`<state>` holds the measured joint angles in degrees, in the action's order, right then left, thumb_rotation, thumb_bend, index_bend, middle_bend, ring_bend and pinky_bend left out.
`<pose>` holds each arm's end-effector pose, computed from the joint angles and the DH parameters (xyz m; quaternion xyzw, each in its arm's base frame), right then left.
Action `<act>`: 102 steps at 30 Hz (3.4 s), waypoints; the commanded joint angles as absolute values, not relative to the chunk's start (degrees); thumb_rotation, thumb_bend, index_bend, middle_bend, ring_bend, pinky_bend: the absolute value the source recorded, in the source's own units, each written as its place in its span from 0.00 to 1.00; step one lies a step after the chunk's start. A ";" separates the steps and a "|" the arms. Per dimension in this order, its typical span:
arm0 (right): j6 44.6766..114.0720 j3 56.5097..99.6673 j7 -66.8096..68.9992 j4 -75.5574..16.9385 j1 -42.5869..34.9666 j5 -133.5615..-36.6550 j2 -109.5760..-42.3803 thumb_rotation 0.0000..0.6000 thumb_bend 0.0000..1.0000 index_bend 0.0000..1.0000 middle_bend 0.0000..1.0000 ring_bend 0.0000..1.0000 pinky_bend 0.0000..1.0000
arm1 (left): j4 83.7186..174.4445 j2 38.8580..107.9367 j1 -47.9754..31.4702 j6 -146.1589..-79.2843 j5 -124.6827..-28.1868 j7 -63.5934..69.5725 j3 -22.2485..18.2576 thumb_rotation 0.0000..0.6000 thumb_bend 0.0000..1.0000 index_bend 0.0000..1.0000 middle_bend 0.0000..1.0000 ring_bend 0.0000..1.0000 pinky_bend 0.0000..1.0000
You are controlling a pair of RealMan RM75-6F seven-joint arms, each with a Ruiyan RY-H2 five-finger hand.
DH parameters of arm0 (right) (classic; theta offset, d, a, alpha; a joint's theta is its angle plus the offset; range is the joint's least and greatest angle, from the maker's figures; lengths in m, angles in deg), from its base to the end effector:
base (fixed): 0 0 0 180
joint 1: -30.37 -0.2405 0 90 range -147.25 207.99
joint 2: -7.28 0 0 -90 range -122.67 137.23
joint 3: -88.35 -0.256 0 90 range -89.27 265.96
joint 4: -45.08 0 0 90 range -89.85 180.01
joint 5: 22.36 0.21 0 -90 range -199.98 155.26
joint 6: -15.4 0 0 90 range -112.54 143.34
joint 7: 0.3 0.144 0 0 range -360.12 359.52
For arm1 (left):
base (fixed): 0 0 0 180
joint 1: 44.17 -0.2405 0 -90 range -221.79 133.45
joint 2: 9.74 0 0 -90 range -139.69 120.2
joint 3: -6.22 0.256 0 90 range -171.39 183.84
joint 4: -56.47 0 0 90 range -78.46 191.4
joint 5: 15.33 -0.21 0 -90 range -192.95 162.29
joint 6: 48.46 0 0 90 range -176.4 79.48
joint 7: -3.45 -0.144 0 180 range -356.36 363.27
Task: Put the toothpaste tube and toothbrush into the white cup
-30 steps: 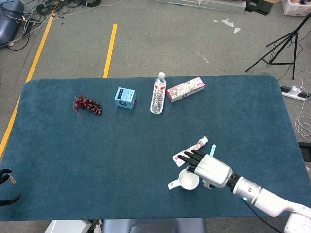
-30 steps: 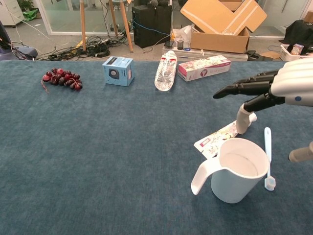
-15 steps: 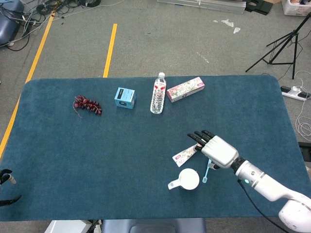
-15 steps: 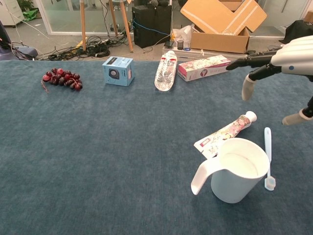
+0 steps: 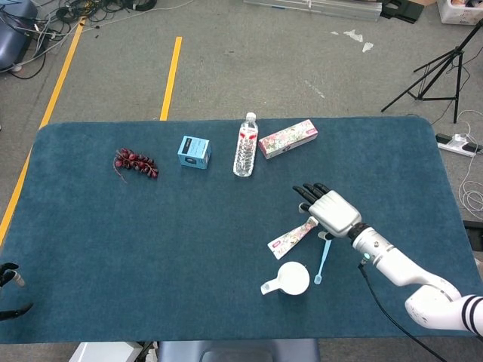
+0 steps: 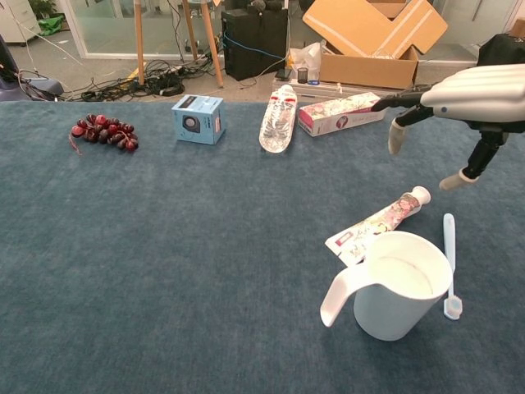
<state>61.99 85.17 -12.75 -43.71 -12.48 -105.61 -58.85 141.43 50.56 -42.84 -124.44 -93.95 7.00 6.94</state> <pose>-0.1918 -0.3427 0.0752 0.8503 -0.2266 0.2578 0.3990 -0.3822 0.1428 0.1803 -0.5863 -0.4543 -0.2455 0.6241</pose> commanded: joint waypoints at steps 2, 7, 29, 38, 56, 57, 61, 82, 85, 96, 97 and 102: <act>60.01 84.62 -13.67 -40.96 -13.52 -103.42 -61.40 1.00 0.07 0.35 0.00 0.00 0.14 | 141.41 50.55 -42.86 -124.45 -93.95 7.04 6.94 1.00 0.00 0.49 0.27 0.21 0.29; 58.00 84.62 -14.20 -38.29 -14.42 -101.59 -63.68 1.00 0.07 0.35 0.00 0.00 0.14 | 141.43 50.54 -42.90 -124.49 -93.98 7.06 6.96 1.00 0.00 0.49 0.27 0.21 0.29; 52.41 85.81 -14.17 -28.77 -16.76 -97.56 -71.40 1.00 0.07 0.35 0.00 0.00 0.14 | 141.45 50.48 -42.89 -124.08 -93.74 7.06 7.07 1.00 0.00 0.49 0.27 0.21 0.29; 51.48 86.02 -13.93 -26.09 -17.23 -96.75 -73.29 1.00 0.07 0.35 0.00 0.00 0.14 | 141.54 50.49 -42.88 -123.96 -93.71 7.02 7.11 1.00 0.00 0.49 0.27 0.21 0.29; 51.61 86.40 -13.28 -23.69 -17.52 -96.91 -74.87 1.00 0.21 0.54 0.00 0.00 0.14 | 141.46 50.34 -42.95 -123.53 -93.43 7.66 7.19 1.00 0.00 0.49 0.27 0.21 0.29; 51.79 86.39 -13.35 -23.60 -17.45 -96.86 -74.93 1.00 0.22 0.55 0.00 0.00 0.14 | 141.44 50.38 -42.93 -123.48 -93.39 7.57 7.19 1.00 0.00 0.49 0.27 0.21 0.29; 52.16 86.41 -13.35 -23.16 -17.22 -96.71 -75.21 1.00 0.25 0.59 0.00 0.00 0.14 | 141.42 50.52 -42.86 -123.27 -93.20 7.23 7.17 1.00 0.00 0.49 0.27 0.21 0.29; 57.15 84.04 -2.38 -34.38 -15.51 -100.37 -66.49 1.00 0.29 0.64 0.02 0.00 0.14 | 141.74 50.57 -43.03 -123.64 -93.08 6.69 7.11 1.00 0.00 0.49 0.27 0.21 0.29; 58.54 83.67 0.24 -37.86 -15.06 -101.79 -63.87 1.00 0.29 0.65 0.03 0.00 0.14 | 141.78 50.58 -43.03 -123.64 -93.02 6.57 7.08 1.00 0.00 0.49 0.27 0.21 0.29; 64.30 83.40 6.42 -49.51 -13.07 -107.97 -54.31 1.00 0.30 0.65 0.03 0.00 0.14 | 142.00 50.67 -43.05 -123.65 -92.84 6.15 7.04 1.00 0.00 0.49 0.27 0.21 0.29; 64.77 83.40 6.67 -50.35 -12.87 -108.35 -53.56 1.00 0.30 0.65 0.03 0.00 0.14 | 142.03 50.68 -43.06 -123.68 -92.84 6.11 7.03 1.00 0.00 0.49 0.27 0.21 0.29; 67.23 83.38 8.26 -55.46 -11.64 -110.38 -48.61 1.00 0.30 0.65 0.03 0.00 0.14 | 142.17 50.69 -43.11 -123.75 -92.77 5.92 7.03 1.00 0.00 0.49 0.27 0.21 0.29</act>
<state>66.10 83.39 7.41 -53.69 -12.31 -109.37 -50.37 142.17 50.69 -43.11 -123.75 -92.77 5.92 7.03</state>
